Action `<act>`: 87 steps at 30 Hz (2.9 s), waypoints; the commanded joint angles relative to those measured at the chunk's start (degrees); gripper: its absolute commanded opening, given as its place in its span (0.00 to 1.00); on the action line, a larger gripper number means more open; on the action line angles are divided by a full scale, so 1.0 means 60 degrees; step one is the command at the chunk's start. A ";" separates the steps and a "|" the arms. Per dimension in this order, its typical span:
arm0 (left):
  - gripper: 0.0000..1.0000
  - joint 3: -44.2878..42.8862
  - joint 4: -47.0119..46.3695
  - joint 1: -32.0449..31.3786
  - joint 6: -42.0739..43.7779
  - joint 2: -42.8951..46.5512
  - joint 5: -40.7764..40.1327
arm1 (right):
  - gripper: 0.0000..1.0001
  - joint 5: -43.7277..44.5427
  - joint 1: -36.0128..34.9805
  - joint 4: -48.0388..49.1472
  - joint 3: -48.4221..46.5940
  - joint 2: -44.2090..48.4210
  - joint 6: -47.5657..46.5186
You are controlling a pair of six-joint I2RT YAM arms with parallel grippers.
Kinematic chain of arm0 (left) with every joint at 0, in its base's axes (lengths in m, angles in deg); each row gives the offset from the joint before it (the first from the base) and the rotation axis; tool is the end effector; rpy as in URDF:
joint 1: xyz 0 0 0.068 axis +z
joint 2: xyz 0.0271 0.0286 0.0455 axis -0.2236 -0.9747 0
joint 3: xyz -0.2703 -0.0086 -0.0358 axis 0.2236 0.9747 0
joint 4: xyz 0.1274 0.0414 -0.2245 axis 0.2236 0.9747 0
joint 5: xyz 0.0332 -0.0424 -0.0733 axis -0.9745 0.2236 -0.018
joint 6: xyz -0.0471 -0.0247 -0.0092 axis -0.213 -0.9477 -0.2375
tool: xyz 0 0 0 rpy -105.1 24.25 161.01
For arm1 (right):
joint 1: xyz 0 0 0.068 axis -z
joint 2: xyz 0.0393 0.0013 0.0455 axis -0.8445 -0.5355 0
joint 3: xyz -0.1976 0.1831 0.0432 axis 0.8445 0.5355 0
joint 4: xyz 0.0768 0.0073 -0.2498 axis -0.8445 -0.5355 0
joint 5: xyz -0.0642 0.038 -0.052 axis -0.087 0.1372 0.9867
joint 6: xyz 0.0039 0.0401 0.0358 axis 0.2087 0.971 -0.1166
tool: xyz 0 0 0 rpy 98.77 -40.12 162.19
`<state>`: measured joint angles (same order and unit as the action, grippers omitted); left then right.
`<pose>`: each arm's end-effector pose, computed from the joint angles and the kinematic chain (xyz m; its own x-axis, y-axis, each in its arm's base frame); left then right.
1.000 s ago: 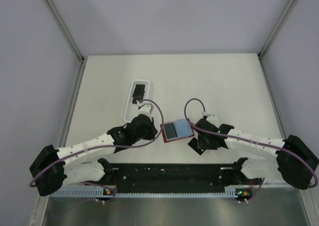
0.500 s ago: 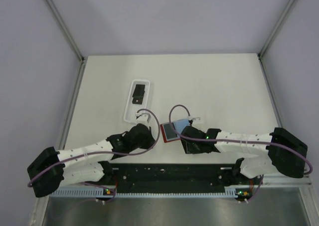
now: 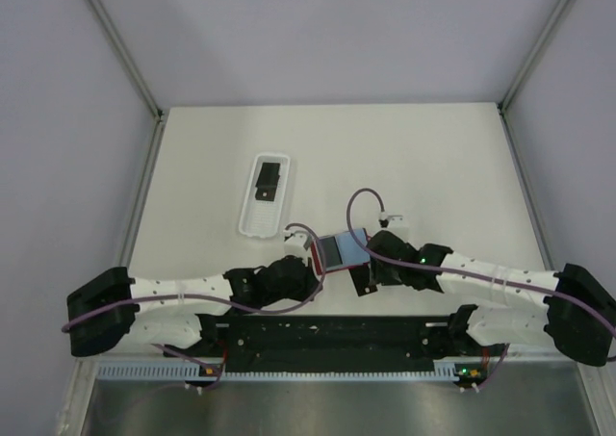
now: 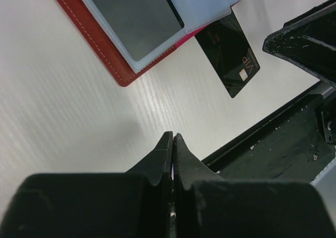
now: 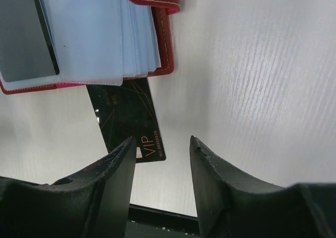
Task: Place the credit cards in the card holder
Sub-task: Move the credit card to the corner of the board.
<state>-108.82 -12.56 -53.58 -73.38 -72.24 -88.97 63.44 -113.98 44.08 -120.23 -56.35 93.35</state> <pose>0.0933 -0.1947 0.1702 -0.7944 -0.0312 -0.6066 0.3440 0.7999 -0.4917 0.1210 0.1605 0.1801 -0.8543 0.0277 -0.5191 -0.0688 0.9838 0.1657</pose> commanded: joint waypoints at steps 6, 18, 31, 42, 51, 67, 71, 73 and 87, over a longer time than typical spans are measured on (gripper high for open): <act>0.00 -0.0773 -0.1627 -0.0489 -0.0976 -0.1738 -0.0358 | 0.44 -0.2030 0.0911 0.2272 0.1044 0.0212 -0.1477; 0.00 -0.1242 -0.1936 -0.0518 -0.0976 -0.2955 -0.0430 | 0.44 -0.2837 0.1102 0.3578 0.1162 -0.1282 -0.1726; 0.00 -0.1565 -0.2229 -0.0533 -0.0624 -0.3878 -0.0240 | 0.44 -0.3891 0.1088 0.4500 0.1704 -0.1342 -0.1434; 0.00 -0.0599 -0.1892 -0.0533 -0.1165 -0.3205 -0.0255 | 0.43 -0.3600 -0.0054 0.4530 0.1514 -0.1839 -0.0746; 0.00 0.0294 -0.1014 -0.0899 -0.1883 -0.1975 -0.0664 | 0.43 -0.3337 -0.1138 0.4883 0.1734 -0.2001 0.0265; 0.00 0.0896 0.0331 -0.1104 -0.2616 -0.0627 -0.1250 | 0.43 -0.2560 -0.2165 0.3565 0.1265 -0.1402 0.1071; 0.00 0.0954 0.0715 -0.1134 -0.2616 -0.0320 -0.1382 | 0.44 -0.2223 -0.2179 0.3227 0.1542 -0.0553 0.1349; 0.00 0.0969 0.0905 -0.1134 -0.2602 -0.0115 -0.1514 | 0.44 -0.2179 -0.2179 0.3212 0.1776 -0.0026 0.1583; 0.08 -0.0568 0.0936 -0.0856 -0.0493 -0.0361 -0.2672 | 0.56 -0.2940 -0.2443 0.5802 0.3578 0.1134 0.3751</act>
<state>-108.19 -4.56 -59.83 -81.71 -72.38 -102.67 45.58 -128.12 71.14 -102.29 -50.45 110.21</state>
